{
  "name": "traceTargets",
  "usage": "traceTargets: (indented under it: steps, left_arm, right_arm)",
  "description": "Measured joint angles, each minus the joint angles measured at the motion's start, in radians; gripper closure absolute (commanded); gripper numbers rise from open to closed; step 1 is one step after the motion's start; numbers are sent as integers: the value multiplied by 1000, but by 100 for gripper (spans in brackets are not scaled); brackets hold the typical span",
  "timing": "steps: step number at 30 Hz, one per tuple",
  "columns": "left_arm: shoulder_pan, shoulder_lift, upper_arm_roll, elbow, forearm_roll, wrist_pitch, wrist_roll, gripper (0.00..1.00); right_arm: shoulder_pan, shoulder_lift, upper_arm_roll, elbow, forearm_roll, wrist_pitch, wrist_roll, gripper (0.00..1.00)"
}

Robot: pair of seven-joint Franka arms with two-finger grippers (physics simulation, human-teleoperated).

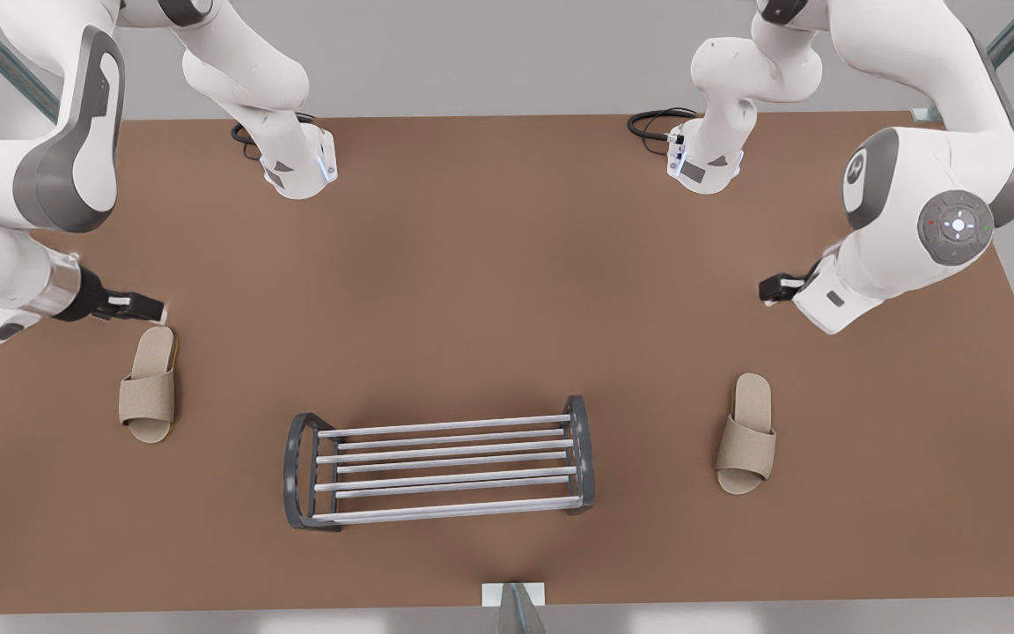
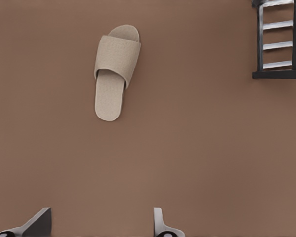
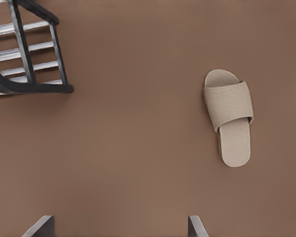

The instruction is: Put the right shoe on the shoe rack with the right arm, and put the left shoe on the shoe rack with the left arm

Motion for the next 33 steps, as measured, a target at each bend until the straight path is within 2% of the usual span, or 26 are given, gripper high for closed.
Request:
traceTargets:
  steps: [8,19,21,23,25,27,30,33]
  left_arm:
    - [-3,5,3,16,2,47,16,0]
    - [-9,-5,24,-45,-41,43,28,0]
    - [31,-100,138,-395,-207,162,32,0]
    - [95,-154,244,-742,-455,348,70,0]
    - [180,-167,278,-975,-717,566,142,0]
    - [184,-150,285,-1112,-1041,757,255,0]
    - [0,-84,278,-1182,-1525,960,483,0]
    - [-33,-49,273,-1194,-1876,1088,726,0]
  right_arm:
    - [0,-1,0,-4,0,94,11,0]
    - [1,24,0,-9,-1,138,19,0]
    - [-1,21,0,-46,-2,162,19,0]
    - [-2,-1,0,-159,-3,233,19,0]
    - [7,1,3,-206,-4,300,19,0]
    - [15,16,2,-216,-6,335,19,0]
    - [-22,36,-2,-214,-29,359,20,0]
    - [-28,-38,-4,-427,-72,481,22,0]
